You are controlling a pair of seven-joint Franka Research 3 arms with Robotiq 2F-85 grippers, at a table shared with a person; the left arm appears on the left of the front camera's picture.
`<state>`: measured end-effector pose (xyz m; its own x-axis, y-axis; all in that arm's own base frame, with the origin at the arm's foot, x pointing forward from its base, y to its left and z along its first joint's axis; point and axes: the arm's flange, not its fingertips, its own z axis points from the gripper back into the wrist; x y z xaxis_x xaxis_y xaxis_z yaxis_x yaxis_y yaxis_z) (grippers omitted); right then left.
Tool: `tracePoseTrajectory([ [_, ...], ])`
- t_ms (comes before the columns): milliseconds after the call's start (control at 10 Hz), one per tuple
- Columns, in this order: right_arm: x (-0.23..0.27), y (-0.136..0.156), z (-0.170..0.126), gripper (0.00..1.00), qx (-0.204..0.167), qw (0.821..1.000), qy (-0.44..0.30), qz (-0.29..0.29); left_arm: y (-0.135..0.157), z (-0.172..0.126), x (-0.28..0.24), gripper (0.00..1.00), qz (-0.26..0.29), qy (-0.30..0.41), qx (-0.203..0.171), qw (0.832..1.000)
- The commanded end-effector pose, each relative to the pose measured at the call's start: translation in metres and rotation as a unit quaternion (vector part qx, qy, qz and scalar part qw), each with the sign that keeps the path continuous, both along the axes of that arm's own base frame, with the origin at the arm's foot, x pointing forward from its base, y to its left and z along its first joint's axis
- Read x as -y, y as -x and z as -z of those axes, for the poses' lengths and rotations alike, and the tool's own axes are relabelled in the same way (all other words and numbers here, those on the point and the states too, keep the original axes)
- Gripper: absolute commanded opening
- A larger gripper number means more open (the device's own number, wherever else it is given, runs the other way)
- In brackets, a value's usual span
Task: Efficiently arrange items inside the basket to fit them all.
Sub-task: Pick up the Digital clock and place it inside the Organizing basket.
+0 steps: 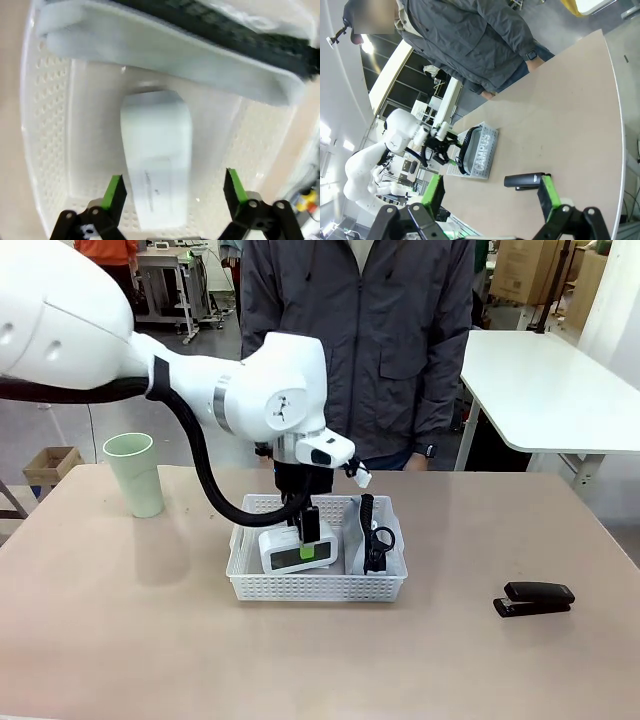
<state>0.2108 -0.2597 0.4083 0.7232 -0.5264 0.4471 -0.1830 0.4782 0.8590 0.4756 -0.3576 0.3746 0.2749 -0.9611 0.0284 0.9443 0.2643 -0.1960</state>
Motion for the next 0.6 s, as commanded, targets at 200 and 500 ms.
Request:
tracePoseTrajectory([
  [200,0.0,-0.002,-0.001,1.0,0.017,1.0,0.003,0.001,0.031,-0.135,-0.146,1.0,-0.123,0.195,-0.031,0.973],
  [500,0.0,-0.002,-0.001,1.0,0.017,1.0,0.003,0.001,0.104,-0.162,-0.32,1.0,-0.326,0.372,-0.021,0.869],
])
